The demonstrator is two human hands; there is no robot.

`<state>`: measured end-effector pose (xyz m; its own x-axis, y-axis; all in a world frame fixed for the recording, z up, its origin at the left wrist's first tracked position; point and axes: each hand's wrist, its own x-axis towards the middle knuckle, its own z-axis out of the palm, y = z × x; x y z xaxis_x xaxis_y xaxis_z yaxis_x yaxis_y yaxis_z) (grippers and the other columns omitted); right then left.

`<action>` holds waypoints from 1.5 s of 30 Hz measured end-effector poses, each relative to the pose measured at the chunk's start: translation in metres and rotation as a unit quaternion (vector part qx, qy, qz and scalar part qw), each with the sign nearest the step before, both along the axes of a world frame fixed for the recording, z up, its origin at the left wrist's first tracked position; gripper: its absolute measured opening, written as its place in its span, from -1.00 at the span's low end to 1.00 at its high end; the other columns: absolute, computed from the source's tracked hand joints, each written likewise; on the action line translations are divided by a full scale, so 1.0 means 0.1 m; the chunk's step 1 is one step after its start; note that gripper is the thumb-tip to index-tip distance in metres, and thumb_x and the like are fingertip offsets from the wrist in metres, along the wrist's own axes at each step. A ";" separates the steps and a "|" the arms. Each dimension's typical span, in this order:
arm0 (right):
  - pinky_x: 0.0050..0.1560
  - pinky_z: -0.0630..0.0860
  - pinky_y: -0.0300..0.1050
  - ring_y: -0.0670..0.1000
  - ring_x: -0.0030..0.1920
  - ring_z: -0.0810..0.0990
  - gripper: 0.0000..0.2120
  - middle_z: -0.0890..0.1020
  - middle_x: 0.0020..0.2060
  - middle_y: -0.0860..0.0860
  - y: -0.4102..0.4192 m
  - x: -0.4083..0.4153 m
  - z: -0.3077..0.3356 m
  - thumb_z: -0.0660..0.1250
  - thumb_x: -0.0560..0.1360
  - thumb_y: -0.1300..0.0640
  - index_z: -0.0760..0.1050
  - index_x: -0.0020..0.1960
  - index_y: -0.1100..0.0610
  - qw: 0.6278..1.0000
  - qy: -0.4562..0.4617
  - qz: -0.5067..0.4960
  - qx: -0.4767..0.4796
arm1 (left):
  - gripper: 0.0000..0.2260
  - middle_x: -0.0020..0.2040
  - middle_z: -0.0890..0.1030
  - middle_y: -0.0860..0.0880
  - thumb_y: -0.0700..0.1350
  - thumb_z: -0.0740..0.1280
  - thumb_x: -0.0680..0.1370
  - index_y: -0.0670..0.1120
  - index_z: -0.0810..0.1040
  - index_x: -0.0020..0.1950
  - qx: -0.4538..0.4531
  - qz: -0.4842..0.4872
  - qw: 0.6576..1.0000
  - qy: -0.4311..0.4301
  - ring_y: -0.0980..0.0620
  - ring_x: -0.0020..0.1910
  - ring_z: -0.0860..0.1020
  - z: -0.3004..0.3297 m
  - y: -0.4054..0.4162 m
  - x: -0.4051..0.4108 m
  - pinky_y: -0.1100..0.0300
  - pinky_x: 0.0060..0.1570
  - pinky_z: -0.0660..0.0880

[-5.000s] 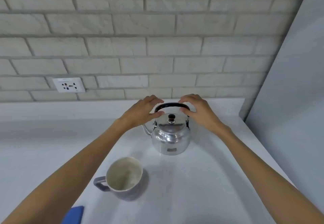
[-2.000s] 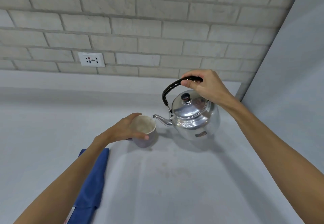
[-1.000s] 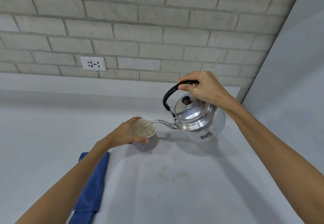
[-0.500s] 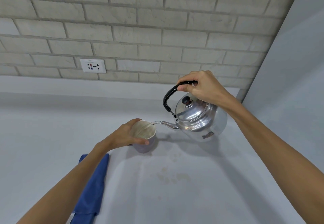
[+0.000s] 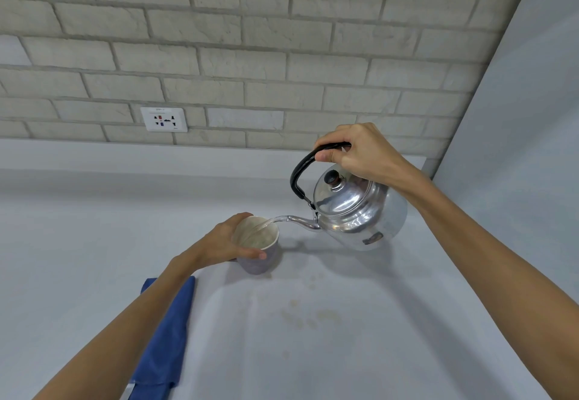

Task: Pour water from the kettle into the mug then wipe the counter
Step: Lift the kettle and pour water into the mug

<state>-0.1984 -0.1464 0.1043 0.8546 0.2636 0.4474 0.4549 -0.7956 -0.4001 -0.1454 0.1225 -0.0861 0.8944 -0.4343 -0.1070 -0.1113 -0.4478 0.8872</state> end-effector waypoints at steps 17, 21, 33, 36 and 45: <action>-0.30 0.28 -0.51 -0.24 -0.34 0.42 -0.89 0.61 -0.25 0.07 0.03 0.03 0.06 0.42 0.44 0.06 0.66 -0.06 0.04 1.000 0.010 0.003 -0.029 | -0.35 0.09 0.50 0.26 0.24 0.63 0.05 0.53 0.37 0.00 0.004 -0.007 1.000 -0.008 0.17 0.05 0.56 0.02 0.00 -0.03 0.21 -0.24 0.65; -0.30 0.28 -0.52 -0.27 -0.33 0.42 -0.90 0.61 -0.26 0.06 0.03 0.04 0.07 0.42 0.44 0.08 0.66 -0.06 0.04 0.999 0.009 0.009 -0.030 | -0.36 0.09 0.51 0.25 0.20 0.64 0.07 0.52 0.38 -0.01 0.000 -0.007 1.000 -0.004 0.16 0.05 0.56 0.02 0.00 -0.03 0.23 -0.26 0.64; -0.29 0.28 -0.51 -0.27 -0.31 0.43 -0.91 0.59 -0.28 0.01 0.05 0.06 0.08 0.41 0.44 0.08 0.66 -0.08 0.02 0.999 0.004 0.024 -0.039 | -0.31 0.09 0.52 0.23 0.28 0.62 0.00 0.50 0.38 0.02 0.015 0.004 1.000 -0.011 0.14 0.05 0.57 -0.01 0.00 0.00 0.15 -0.22 0.67; -0.29 0.28 -0.52 -0.28 -0.31 0.43 -0.92 0.56 -0.33 -0.07 0.05 0.06 0.08 0.42 0.44 0.09 0.66 -0.08 0.03 0.999 0.004 0.027 -0.036 | -0.31 0.10 0.51 0.22 0.26 0.63 0.01 0.49 0.38 0.03 0.010 0.003 1.000 -0.005 0.14 0.04 0.57 0.00 0.00 -0.01 0.18 -0.25 0.66; -0.28 0.29 -0.48 -0.23 -0.32 0.43 -0.92 0.57 -0.30 -0.02 0.04 0.07 0.04 0.41 0.44 0.07 0.65 -0.08 0.01 0.999 0.008 0.024 -0.039 | -0.32 0.11 0.50 0.23 0.27 0.62 0.02 0.51 0.35 0.02 0.020 0.003 1.000 -0.006 0.15 0.05 0.56 0.03 0.00 -0.03 0.20 -0.24 0.65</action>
